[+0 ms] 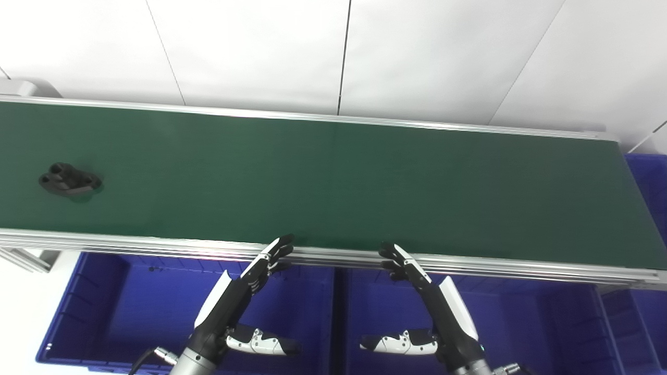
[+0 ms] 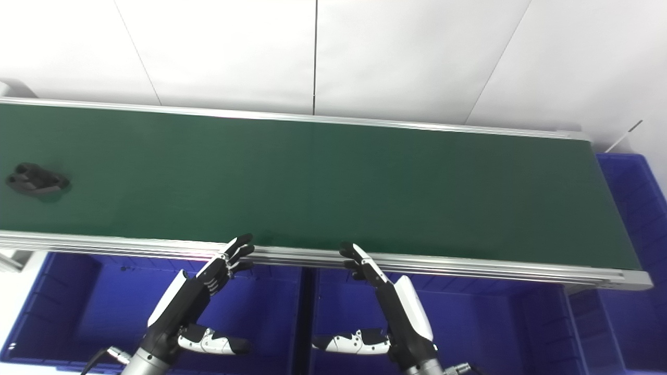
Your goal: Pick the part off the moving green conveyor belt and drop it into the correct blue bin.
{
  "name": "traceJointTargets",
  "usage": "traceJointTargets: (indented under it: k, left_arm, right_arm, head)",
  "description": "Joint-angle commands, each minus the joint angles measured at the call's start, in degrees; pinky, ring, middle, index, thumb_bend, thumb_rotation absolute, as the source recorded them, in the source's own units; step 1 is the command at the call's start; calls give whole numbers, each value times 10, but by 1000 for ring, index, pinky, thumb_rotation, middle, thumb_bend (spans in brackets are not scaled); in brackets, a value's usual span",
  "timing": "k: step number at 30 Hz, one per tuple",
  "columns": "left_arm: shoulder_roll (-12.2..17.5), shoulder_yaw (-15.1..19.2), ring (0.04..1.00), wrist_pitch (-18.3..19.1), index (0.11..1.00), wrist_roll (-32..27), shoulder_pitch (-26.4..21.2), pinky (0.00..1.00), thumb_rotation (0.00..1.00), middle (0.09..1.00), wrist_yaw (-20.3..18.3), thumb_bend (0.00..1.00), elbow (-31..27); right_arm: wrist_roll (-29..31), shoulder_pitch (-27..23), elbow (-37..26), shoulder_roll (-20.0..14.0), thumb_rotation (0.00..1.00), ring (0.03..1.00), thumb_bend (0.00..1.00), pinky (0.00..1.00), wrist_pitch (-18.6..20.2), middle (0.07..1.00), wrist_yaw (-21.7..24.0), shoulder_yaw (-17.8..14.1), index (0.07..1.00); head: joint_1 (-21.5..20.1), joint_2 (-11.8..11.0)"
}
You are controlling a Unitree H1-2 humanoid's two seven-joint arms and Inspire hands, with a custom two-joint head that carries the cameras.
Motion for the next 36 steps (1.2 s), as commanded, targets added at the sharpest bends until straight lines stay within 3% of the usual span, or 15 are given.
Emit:
traceJointTargets:
  k: [1, 18, 31, 36]
  left_arm:
    - [4, 3, 937, -18, 940, -9, -4, 856, 399, 982, -7, 970, -22]
    - [0, 18, 922, -6, 928, -19, -10, 852, 373, 964, -18, 967, -60]
    - [15, 24, 923, 6, 927, -38, -11, 847, 333, 964, -48, 947, -70]
    - [23, 22, 927, 7, 935, -25, -12, 873, 355, 969, -58, 957, -68]
  right_arm:
    - [3, 3, -24, 4, 394, 827, 934, 766, 6, 878, 2, -1, 912]
    - [23, 8, -66, 4, 344, 749, 888, 709, 16, 815, 6, -11, 862]
    - [-8, 16, -101, -1, 373, 811, 916, 750, 77, 838, 26, -25, 902]
    - [-9, 32, -110, 1, 362, 832, 926, 782, 80, 847, 26, -25, 907]
  head:
    - [0, 0]
    - [-1, 41]
    - [-12, 41]
    - [-9, 32]
